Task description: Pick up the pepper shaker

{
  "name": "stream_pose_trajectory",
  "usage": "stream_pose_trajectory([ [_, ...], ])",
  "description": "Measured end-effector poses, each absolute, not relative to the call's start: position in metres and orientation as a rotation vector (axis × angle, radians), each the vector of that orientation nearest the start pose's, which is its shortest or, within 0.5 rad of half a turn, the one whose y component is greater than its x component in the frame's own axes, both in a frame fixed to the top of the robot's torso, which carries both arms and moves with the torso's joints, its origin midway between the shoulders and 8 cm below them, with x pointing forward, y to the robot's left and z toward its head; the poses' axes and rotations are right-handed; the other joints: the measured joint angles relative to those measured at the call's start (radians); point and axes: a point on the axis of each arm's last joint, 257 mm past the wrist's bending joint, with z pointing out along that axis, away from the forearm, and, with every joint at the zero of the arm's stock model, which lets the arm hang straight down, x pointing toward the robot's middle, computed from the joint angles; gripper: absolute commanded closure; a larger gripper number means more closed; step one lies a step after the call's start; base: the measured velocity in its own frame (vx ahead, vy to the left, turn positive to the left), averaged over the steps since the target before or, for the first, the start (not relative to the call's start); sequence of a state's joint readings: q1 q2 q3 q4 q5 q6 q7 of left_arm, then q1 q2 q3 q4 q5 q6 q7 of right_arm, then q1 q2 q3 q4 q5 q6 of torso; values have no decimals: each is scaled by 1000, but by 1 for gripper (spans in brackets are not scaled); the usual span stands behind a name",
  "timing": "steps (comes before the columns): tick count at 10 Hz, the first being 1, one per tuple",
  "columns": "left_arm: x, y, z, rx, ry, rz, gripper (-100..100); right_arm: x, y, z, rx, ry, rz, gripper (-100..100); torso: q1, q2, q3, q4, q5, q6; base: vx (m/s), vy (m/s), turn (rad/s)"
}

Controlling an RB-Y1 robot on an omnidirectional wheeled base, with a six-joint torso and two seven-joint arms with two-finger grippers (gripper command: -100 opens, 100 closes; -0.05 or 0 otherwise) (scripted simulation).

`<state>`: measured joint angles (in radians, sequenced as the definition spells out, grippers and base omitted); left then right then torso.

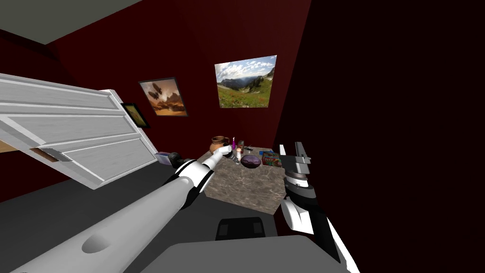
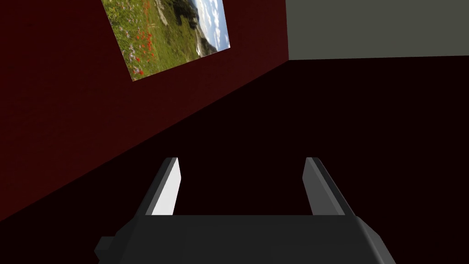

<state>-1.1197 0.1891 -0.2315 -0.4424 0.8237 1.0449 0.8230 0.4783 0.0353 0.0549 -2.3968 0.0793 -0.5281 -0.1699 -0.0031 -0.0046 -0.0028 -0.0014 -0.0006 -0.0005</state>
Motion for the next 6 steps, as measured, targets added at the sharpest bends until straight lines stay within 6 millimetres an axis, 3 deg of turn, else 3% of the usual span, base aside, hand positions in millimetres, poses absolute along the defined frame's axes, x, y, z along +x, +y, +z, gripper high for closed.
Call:
stream_pose_trajectory([
  [1,597,62,-293,-2943,1361,-835,0,315,-249,86,562,475,1505,0,1,2,1,0,0,0,6,-3,2],
  [2,597,62,-293,-2943,1361,-835,-100,315,-249,86,562,475,1505,0,2,4,2,1,0,0,9,3,4],
  [6,598,56,-295,-2938,1360,-847,-100,315,-249,86,562,475,1505,0,3,5,3,1,1,0,14,8,5],
])
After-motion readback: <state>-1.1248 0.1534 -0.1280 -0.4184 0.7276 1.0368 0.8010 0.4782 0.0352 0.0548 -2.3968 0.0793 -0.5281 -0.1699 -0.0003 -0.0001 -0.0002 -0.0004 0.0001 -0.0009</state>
